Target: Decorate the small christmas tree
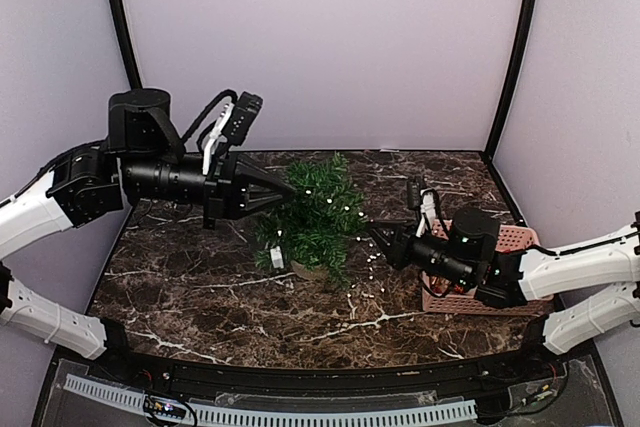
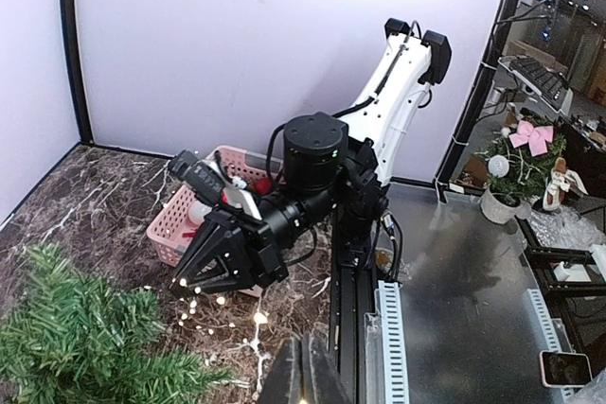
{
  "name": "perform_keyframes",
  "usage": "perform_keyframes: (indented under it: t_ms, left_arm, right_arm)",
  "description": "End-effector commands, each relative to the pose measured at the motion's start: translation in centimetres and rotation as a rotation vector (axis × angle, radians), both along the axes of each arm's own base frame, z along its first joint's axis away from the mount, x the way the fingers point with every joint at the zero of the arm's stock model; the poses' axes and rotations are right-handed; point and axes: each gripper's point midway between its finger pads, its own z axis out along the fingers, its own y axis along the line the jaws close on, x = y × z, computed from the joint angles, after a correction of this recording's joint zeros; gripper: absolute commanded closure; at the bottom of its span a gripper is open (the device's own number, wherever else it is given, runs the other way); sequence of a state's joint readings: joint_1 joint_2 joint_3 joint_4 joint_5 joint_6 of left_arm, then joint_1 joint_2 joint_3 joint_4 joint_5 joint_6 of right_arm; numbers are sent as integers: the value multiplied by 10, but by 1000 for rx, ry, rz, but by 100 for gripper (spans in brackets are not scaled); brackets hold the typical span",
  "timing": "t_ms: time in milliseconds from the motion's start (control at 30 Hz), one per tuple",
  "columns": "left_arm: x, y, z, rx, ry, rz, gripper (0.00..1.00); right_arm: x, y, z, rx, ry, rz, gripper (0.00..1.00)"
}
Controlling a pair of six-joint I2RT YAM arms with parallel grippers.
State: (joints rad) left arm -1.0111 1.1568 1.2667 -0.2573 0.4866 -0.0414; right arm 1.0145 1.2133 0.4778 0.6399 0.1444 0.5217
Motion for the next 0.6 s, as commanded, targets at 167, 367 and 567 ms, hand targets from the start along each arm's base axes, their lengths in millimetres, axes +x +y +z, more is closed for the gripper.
perform_keyframes:
  t_ms: [167, 367, 567]
  left_arm:
    - [25, 37, -59, 126, 14, 187, 100]
    - [55, 72, -114, 257, -20, 425, 100]
    - [86, 100, -147, 303, -100, 641, 100]
  right_arm:
    - [-4, -11, 24, 7, -40, -20, 100]
    - [-35, -4, 15, -120, 57, 152, 100]
    - [-71, 18, 6, -206, 139, 291, 100]
